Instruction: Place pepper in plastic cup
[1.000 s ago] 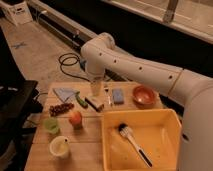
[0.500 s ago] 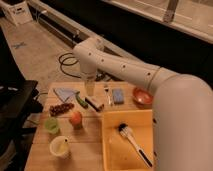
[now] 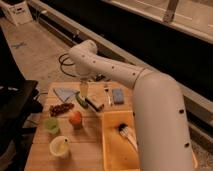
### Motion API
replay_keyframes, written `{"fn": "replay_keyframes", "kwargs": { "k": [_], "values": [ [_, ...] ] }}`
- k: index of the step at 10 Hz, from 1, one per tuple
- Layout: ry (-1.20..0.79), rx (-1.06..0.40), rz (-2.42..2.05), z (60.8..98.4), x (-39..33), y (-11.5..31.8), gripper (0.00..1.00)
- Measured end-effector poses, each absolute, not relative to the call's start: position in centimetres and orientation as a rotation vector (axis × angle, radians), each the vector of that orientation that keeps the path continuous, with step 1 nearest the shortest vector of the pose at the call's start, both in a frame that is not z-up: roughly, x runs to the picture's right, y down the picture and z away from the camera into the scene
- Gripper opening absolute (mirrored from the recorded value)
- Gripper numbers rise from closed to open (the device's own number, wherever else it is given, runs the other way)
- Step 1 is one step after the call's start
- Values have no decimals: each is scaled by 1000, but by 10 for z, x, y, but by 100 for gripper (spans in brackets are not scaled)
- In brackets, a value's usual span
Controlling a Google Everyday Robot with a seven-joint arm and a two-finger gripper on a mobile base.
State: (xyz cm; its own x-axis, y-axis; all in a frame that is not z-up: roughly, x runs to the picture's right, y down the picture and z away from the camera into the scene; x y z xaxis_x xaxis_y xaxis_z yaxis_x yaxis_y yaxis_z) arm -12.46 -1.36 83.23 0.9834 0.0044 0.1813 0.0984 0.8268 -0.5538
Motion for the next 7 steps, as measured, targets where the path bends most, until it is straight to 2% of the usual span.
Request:
{"fn": "replay_keyframes", "kwargs": {
  "k": [7],
  "values": [
    [6,-697,384,869,-133,-15,76]
  ]
}}
